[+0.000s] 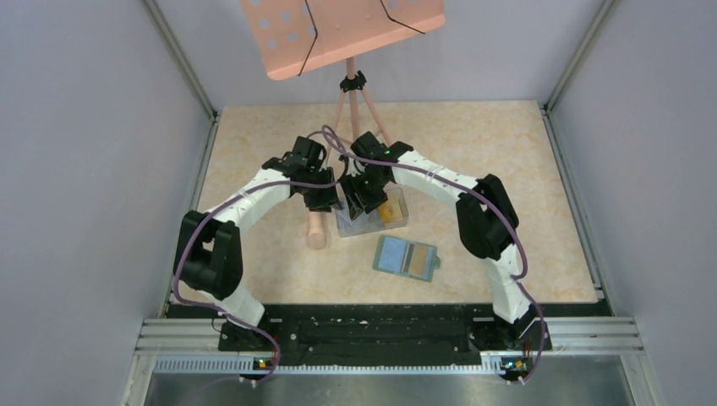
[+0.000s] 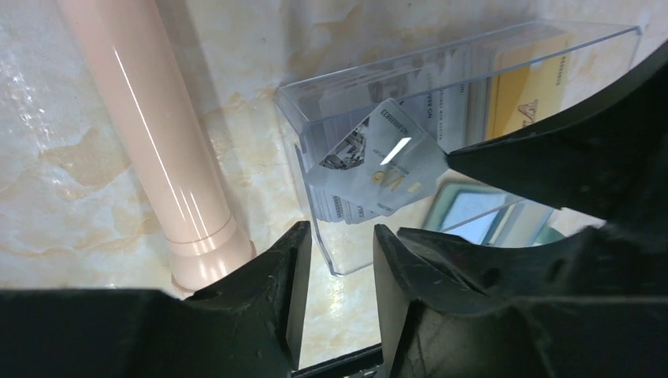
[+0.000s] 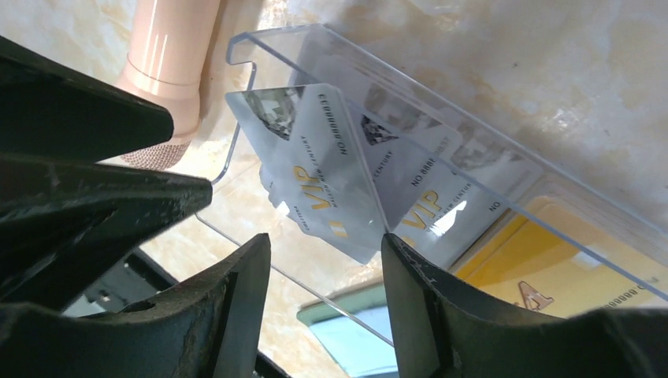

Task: Put the credit cards into the card holder
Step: Pick up the credit card from the storage box.

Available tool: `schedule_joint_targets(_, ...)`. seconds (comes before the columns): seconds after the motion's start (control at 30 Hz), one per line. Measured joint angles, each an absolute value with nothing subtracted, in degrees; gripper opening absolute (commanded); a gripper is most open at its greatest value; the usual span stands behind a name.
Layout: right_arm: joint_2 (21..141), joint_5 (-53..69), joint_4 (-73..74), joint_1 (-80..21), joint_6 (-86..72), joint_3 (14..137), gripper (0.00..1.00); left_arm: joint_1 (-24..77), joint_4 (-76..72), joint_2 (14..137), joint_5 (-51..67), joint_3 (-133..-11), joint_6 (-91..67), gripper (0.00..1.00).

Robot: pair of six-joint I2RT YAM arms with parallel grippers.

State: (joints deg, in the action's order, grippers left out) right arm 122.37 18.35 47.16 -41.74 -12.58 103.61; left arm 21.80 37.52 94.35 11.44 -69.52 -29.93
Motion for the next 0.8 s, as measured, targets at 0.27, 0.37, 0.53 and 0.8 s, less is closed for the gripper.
schedule_joint_targets(0.27,122.4,10.4,47.2,-45.6,-8.8,103.6,0.61,19.0,35.0,88.7,13.4,-65.1,-35.5,0.46)
schedule_joint_targets(0.37,122.4,8.0,46.7,-46.6,-8.0,103.6,0.65,16.6,32.8,86.1,15.5,-62.3,-37.7,0.47)
schedule_joint_targets(0.53,122.4,3.4,45.6,-48.9,-7.4,103.6,0.69,12.9,31.0,82.9,18.3,-59.3,-40.3,0.49)
schedule_joint_targets(0.8,124.5,-2.3,43.4,-50.8,-6.8,103.6,0.71,7.6,30.0,77.9,21.5,-55.6,-41.9,0.53)
